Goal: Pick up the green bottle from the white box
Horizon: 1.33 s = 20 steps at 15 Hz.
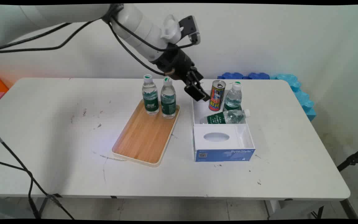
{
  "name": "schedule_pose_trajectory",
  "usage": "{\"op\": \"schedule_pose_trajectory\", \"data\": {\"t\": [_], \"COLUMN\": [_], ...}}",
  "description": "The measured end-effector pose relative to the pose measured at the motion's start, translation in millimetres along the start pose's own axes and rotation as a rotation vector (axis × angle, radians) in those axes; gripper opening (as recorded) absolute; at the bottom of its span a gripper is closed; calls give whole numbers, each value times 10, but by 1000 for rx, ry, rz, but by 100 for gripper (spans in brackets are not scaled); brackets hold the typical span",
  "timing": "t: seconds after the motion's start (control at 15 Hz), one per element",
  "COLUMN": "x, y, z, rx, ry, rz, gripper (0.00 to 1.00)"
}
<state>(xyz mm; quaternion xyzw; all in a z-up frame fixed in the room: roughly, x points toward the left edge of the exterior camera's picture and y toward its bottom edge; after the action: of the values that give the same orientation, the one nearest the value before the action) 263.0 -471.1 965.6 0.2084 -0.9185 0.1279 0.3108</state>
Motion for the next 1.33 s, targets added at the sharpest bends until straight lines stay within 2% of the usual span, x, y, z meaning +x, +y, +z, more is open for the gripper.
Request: {"op": "schedule_pose_trajectory", "data": {"t": [0.27,0.67,1.33], "x": [127,372,547], "y": [10,18,-52], "z": [207,724,1397], "rx": [14,42,83], "ry": [-20,-50,-85], "rz": [-18,-49,-68], "gripper": [100,100,100]}}
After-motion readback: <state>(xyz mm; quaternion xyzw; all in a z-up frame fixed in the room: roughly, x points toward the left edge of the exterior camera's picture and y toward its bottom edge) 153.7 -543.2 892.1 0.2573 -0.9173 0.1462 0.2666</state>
